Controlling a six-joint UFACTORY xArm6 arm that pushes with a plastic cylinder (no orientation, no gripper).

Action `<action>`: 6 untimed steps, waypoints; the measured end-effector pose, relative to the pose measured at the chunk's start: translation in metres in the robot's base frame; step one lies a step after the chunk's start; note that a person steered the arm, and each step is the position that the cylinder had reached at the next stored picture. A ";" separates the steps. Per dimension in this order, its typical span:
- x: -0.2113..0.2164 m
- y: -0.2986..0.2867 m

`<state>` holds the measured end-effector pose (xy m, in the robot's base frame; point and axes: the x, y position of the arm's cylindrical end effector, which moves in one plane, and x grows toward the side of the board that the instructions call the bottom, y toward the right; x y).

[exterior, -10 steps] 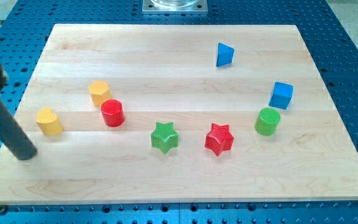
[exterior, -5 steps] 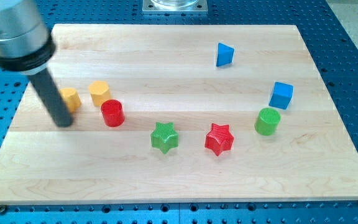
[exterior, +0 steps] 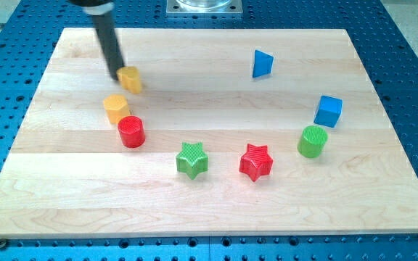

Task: Move the yellow heart horizontally to the left side of the blue triangle

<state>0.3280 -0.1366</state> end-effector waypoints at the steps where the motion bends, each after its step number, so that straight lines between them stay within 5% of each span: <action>1: 0.025 -0.042; 2: 0.042 -0.008; 3: 0.009 0.065; 5: 0.025 0.103; 6: -0.003 0.100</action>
